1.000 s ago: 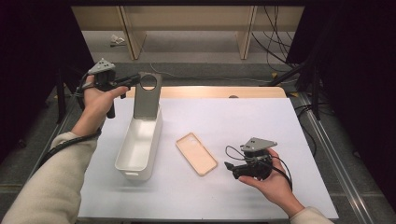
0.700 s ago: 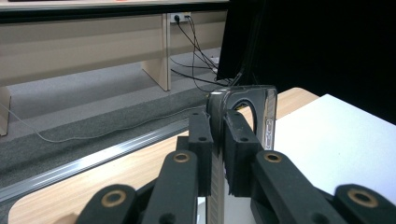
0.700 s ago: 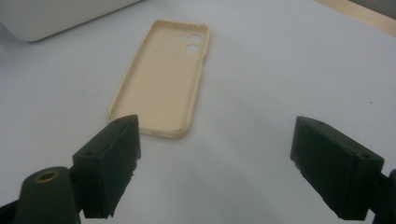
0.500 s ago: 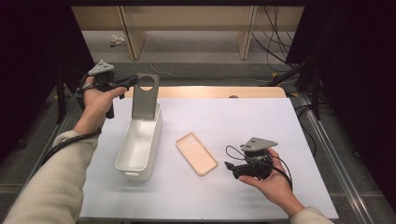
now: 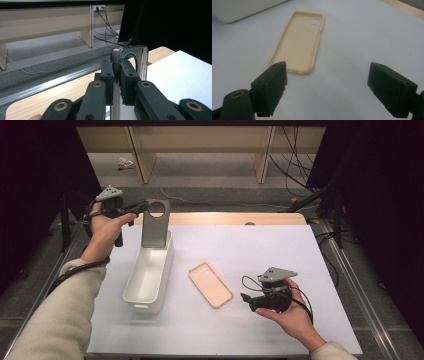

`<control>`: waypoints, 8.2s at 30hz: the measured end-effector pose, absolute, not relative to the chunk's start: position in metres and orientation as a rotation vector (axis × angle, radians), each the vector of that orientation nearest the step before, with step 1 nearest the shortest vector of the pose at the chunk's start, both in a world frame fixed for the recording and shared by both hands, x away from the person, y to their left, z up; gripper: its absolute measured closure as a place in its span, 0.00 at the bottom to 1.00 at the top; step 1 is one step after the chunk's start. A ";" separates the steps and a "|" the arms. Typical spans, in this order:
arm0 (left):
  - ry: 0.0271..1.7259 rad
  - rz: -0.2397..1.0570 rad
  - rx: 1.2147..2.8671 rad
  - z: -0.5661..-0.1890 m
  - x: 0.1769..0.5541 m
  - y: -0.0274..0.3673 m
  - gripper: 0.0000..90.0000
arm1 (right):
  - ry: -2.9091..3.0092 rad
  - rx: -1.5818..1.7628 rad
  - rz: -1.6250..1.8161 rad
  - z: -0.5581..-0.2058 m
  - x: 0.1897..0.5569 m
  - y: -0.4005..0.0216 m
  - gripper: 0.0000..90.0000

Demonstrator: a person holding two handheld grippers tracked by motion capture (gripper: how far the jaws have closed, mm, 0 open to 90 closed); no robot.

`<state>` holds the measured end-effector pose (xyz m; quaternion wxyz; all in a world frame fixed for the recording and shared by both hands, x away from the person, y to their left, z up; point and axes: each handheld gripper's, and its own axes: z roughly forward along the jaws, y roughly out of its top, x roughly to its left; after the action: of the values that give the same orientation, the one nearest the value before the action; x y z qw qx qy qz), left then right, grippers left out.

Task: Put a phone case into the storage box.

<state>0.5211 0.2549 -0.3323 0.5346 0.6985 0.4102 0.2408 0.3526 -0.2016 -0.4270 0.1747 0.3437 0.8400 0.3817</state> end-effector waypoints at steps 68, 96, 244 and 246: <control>1.099 0.525 1.711 -0.387 0.544 0.255 0.91 | 2.387 0.976 1.096 -0.427 0.353 -0.203 0.19; 1.164 0.570 1.778 -0.396 0.549 0.254 0.89 | 2.397 0.979 1.098 -0.427 0.353 -0.203 0.18; 0.859 0.194 2.300 -0.468 0.370 0.030 1.00 | 2.294 1.118 1.153 -0.422 0.366 -0.226 0.18; 0.854 0.179 2.313 -0.469 0.370 0.030 1.00 | 2.295 1.119 1.154 -0.422 0.366 -0.226 0.18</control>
<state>0.3697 0.0300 -0.4693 0.3284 0.8838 0.3261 0.0685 0.3657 -0.2264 -0.4218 0.1691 0.3936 0.8072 0.4061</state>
